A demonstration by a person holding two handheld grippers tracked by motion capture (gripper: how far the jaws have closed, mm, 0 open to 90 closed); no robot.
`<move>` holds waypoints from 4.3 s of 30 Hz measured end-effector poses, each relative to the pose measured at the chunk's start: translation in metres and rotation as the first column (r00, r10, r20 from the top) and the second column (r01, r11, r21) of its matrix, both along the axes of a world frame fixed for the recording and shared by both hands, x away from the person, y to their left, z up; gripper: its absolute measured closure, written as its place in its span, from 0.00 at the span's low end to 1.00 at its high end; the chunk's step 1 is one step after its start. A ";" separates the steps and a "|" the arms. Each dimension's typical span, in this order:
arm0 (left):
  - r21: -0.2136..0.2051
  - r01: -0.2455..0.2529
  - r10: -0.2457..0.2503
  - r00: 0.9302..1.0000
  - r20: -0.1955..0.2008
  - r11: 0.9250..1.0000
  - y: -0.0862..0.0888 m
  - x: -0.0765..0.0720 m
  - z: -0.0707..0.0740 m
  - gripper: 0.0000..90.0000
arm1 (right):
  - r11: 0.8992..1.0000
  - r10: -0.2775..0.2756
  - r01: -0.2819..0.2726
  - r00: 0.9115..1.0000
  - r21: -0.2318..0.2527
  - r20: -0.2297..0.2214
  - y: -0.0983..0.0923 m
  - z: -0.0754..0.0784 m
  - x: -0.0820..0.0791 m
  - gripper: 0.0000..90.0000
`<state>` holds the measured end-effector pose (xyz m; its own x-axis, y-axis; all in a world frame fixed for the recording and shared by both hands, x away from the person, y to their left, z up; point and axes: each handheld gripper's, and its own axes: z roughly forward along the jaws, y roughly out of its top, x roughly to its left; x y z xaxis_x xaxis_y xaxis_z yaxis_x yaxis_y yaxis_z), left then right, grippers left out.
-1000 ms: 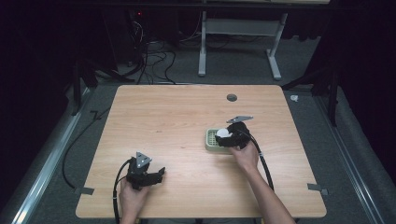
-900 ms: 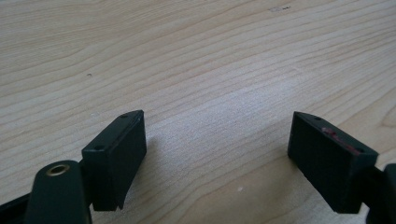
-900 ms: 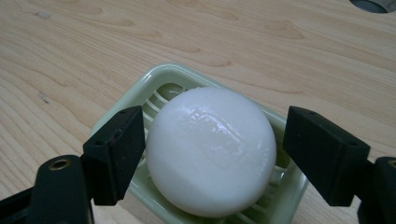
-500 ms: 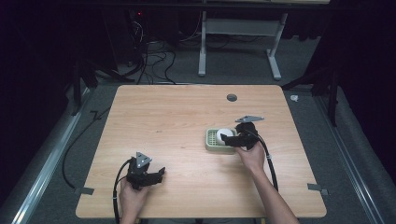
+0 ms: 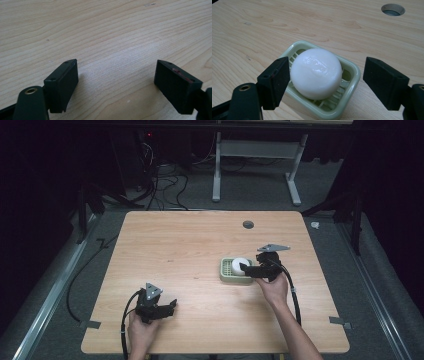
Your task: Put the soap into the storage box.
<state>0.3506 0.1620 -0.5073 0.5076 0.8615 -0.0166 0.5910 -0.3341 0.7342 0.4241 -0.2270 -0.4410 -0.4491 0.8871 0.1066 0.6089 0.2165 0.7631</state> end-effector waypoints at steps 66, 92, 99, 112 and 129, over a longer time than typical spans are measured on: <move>0.000 0.000 0.000 1.000 0.000 1.000 0.000 0.000 0.000 0.22 | 0.998 -0.030 0.026 0.998 0.061 0.060 -0.041 0.023 -0.053 0.29; 0.001 -0.001 0.001 1.000 0.000 1.000 0.000 0.000 0.000 0.22 | 0.993 -0.083 0.076 0.994 0.090 0.077 -0.069 0.023 -0.078 0.30; 0.001 0.000 0.000 1.000 0.000 1.000 0.000 0.000 0.000 0.22 | 0.991 -0.098 0.090 0.992 0.098 0.079 -0.076 0.021 -0.084 0.30; 0.001 0.000 0.000 1.000 0.000 1.000 0.000 0.000 0.000 0.22 | 0.988 -0.122 0.113 0.990 0.107 0.075 -0.084 0.015 -0.095 0.30; 0.001 0.000 0.000 1.000 0.000 1.000 0.000 0.000 0.000 0.22 | 0.981 -0.155 0.146 0.986 0.125 0.062 -0.098 0.006 -0.105 0.30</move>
